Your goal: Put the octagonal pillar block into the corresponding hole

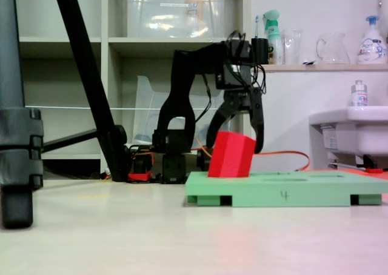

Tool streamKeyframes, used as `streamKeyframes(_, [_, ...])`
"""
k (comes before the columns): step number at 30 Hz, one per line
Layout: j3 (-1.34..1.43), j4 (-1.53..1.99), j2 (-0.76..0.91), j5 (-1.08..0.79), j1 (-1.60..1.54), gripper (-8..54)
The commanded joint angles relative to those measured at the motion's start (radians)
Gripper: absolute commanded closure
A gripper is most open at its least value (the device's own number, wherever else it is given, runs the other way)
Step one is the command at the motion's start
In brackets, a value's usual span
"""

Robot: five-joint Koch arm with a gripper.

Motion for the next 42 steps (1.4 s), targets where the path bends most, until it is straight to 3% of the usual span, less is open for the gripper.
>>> streamKeyframes(1, [-0.018,-0.008,-0.002,-0.008,-0.015,25.6])
streamKeyframes(7, [-0.018,-0.034,-0.052,-0.021,0.009,24.6])
streamKeyframes(9, [-0.018,-0.046,-0.061,-0.023,0.012,21.3])
streamKeyframes(13, [-0.017,-0.072,-0.067,-0.023,0.005,-5.9])
streamKeyframes(19, [0.009,-0.071,-0.009,-0.032,0.025,-6.5])
streamKeyframes(27, [0.008,-0.037,0.27,-0.133,0.025,-6.5])
streamKeyframes(32, [-0.064,0.017,0.394,-0.425,0.091,-5.4])
streamKeyframes(37, [-0.008,-0.015,0.494,-1.195,0.19,-2.3])
streamKeyframes(42, [0.158,-0.106,0.594,-1.522,0.347,-1.5])
